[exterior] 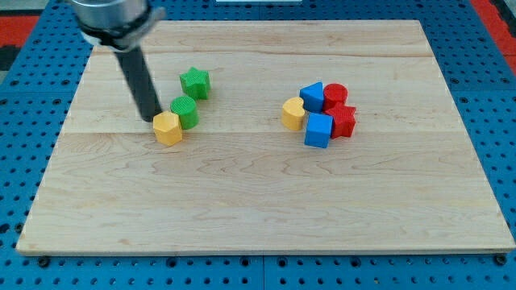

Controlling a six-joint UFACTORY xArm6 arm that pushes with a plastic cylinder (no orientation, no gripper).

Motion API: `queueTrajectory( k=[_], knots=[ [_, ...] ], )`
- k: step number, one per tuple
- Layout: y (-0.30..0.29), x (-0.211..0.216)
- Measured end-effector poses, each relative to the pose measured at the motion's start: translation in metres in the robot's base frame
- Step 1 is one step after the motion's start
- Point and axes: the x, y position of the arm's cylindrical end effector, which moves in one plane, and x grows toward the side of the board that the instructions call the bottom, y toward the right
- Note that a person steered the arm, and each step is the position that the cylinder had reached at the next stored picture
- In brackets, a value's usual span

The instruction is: Place the yellow hexagon at the bottom left of the yellow heart

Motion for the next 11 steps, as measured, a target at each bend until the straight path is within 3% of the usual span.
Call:
queueTrajectory(
  k=[1,2,3,4,5,6,8,9,10,11],
  knots=[
    [0.085,0.0],
    [0.051,0.007],
    [-0.034,0.005],
    [-0.058,0.05],
    [0.024,0.085],
    [0.067,0.071],
    [-0.073,0.093],
    [-0.019,0.055],
    [0.079,0.041],
    [0.132,0.041]
  ],
)
